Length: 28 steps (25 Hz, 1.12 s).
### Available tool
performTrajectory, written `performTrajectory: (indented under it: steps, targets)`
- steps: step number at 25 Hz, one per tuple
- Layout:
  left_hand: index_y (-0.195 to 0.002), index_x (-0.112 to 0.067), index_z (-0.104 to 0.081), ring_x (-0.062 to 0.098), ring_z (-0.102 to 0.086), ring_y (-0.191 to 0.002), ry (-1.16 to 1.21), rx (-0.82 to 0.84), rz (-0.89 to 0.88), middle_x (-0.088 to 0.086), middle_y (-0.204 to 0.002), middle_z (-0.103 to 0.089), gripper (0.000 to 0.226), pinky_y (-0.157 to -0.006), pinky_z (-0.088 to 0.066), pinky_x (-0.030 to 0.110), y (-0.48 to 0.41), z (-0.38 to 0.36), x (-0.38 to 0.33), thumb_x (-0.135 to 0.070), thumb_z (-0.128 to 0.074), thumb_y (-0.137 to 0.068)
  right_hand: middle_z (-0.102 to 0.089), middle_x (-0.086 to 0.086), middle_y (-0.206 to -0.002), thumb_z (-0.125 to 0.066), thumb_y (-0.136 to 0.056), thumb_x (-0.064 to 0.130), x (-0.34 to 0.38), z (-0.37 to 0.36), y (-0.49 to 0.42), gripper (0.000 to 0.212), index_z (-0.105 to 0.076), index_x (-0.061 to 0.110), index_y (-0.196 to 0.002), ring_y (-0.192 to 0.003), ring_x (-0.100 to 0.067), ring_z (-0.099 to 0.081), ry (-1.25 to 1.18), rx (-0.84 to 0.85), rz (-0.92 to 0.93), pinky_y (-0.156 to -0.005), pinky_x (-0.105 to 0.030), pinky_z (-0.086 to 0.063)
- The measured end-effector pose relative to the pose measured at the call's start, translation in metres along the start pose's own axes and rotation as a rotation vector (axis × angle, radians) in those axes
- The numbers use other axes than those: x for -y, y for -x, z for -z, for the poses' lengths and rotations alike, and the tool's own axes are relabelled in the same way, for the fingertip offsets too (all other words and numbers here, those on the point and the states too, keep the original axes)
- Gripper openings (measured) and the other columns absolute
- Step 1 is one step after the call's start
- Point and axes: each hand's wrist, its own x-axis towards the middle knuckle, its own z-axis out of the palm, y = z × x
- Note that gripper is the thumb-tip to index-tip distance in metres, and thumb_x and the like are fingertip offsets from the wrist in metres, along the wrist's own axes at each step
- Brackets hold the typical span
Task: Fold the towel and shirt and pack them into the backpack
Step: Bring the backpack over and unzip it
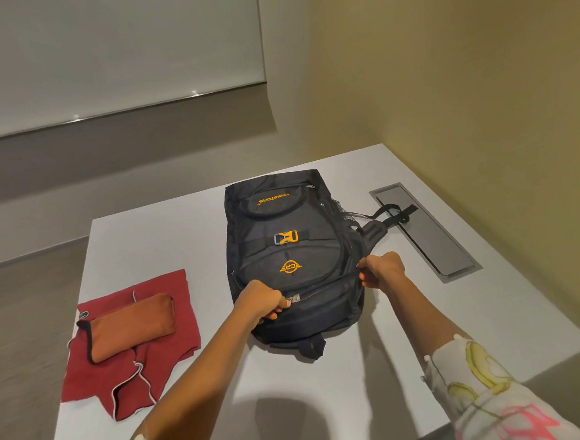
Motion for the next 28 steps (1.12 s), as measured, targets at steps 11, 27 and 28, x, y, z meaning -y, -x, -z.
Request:
performTrajectory:
  steps: [11,27,28]
  targets:
    - [-0.077,-0.010,-0.068,0.021,-0.069,-0.074,-0.087,-0.074,-0.042,0.006,-0.081,-0.073,0.023,-0.061,-0.045,0.028,-0.001,0.026,0.029,-0.033,-0.074,-0.078,-0.068,-0.017,-0.092,-0.073,-0.082,0.017,0.007,-0.013,0.015,0.024,-0.062,0.000,-0.096,-0.074,-0.031,-0.068,0.371,-0.143,0.141,-0.074,-0.040,-0.059]
    - [-0.083,-0.014,-0.067,0.019,-0.066,-0.075,-0.047,-0.134,-0.004,0.003,-0.076,-0.070,0.027,-0.073,-0.054,0.032,-0.007,0.018,0.046,-0.041,-0.072,-0.081,-0.068,-0.006,-0.111,-0.059,-0.093,0.024,-0.009,-0.103,0.108,0.024,-0.070,0.020,-0.114,-0.107,-0.028,-0.055,1.146,0.287,0.981,-0.093,-0.041,-0.044]
    - [-0.083,-0.014,-0.067,0.019,-0.066,-0.076,-0.050,-0.151,0.002,0.003,-0.077,-0.070,0.027,-0.071,-0.052,0.032,-0.007,0.019,0.049,-0.041,-0.071,-0.081,-0.069,-0.006,-0.109,-0.060,-0.093,0.025,-0.011,-0.103,0.107,0.023,-0.071,0.019,-0.113,-0.105,-0.028,-0.057,1.118,0.286,0.980,-0.092,-0.041,-0.047]
